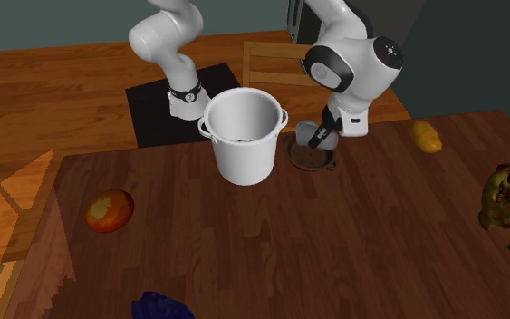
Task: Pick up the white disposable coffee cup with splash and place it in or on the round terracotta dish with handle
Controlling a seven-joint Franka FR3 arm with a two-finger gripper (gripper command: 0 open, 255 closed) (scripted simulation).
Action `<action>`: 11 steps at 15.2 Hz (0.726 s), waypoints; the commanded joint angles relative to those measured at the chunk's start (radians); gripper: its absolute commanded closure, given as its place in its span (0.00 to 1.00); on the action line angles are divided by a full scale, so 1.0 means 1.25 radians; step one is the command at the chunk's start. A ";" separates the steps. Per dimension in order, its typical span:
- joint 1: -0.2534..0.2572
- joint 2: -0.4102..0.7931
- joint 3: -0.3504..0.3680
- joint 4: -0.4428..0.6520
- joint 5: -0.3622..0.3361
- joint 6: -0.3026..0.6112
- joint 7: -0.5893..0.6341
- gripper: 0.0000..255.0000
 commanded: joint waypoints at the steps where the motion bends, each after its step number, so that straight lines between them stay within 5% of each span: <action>1: 0.001 0.012 0.000 -0.005 -0.001 0.017 0.000 1.00; 11: 0.002 0.053 -0.002 -0.019 -0.004 0.073 -0.001 1.00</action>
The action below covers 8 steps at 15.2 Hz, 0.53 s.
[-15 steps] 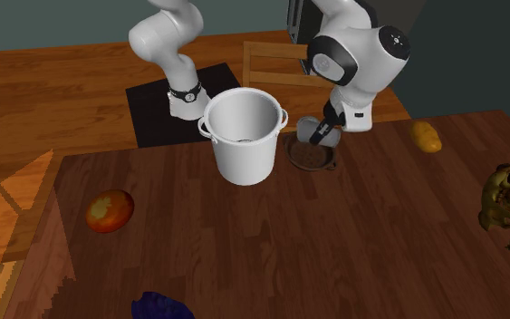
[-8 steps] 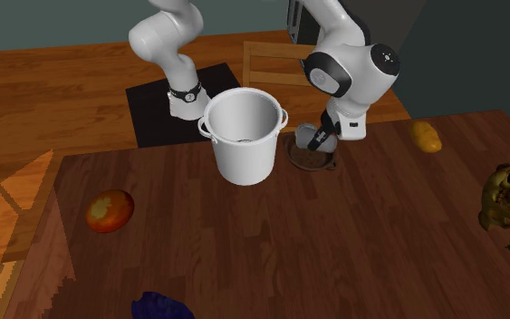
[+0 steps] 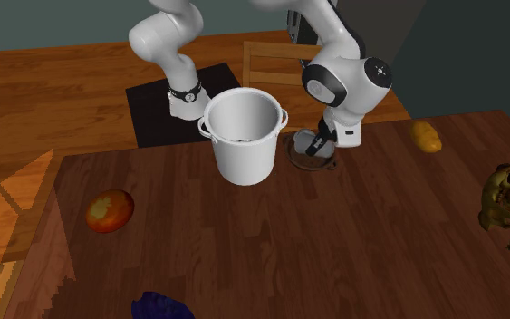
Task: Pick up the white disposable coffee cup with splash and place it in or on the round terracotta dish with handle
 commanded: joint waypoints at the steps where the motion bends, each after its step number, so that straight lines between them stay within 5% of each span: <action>1: 0.000 0.000 0.000 0.000 0.000 0.001 0.000 1.00; 4: 0.000 0.000 0.000 0.000 0.000 0.001 0.000 1.00; 5: 0.000 0.000 0.000 -0.001 0.000 0.001 0.000 0.00; 8: 0.000 0.000 0.000 -0.001 0.000 0.001 0.000 0.00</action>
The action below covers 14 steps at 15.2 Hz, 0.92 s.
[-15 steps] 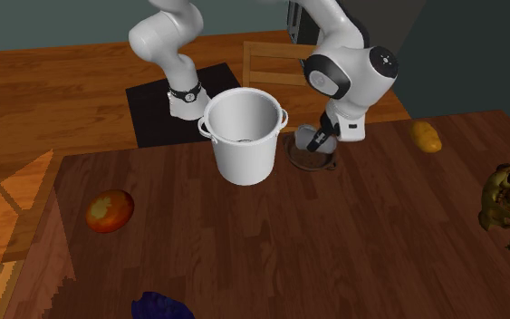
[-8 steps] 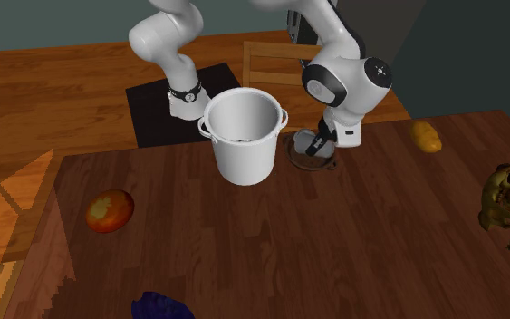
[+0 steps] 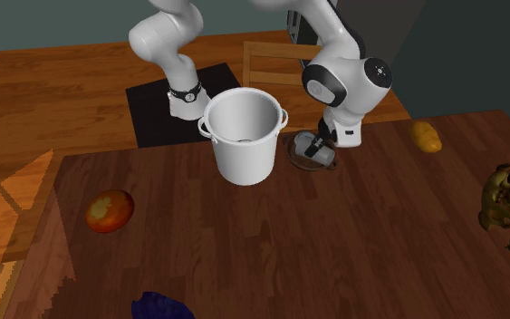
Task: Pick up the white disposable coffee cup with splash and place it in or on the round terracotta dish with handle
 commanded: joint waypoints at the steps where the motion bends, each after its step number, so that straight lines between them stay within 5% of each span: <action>1: 0.000 0.000 0.000 0.000 0.000 0.000 0.000 0.00; 6: -0.004 -0.035 -0.001 0.059 0.001 -0.095 -0.001 0.00; 14: -0.004 -0.035 -0.001 0.059 0.001 -0.095 -0.001 0.00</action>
